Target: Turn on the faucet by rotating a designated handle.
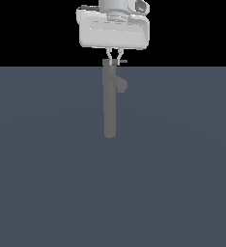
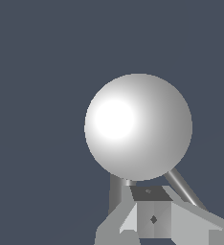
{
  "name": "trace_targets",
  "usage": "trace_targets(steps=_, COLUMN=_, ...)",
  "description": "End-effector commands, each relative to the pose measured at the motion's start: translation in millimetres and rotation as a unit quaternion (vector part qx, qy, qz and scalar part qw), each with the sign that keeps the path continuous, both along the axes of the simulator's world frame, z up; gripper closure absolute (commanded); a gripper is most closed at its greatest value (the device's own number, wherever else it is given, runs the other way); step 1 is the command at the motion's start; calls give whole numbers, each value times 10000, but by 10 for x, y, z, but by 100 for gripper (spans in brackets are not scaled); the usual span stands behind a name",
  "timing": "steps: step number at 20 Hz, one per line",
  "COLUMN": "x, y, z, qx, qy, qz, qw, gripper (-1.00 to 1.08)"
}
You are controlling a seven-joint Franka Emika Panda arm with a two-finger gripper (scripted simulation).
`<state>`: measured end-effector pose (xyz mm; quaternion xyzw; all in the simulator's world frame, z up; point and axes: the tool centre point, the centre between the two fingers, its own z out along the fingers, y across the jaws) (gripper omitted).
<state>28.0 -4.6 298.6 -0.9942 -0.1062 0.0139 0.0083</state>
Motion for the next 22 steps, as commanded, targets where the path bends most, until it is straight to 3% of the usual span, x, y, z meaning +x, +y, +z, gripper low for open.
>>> trace_targets(steps=1, x=0, y=-2, z=0, qx=1, qy=0, qz=-2, qw=10000, gripper=108)
trace_targets(steps=22, x=607, y=-401, z=21, qx=-70, qy=-142, qz=-241, qw=9996, gripper=108)
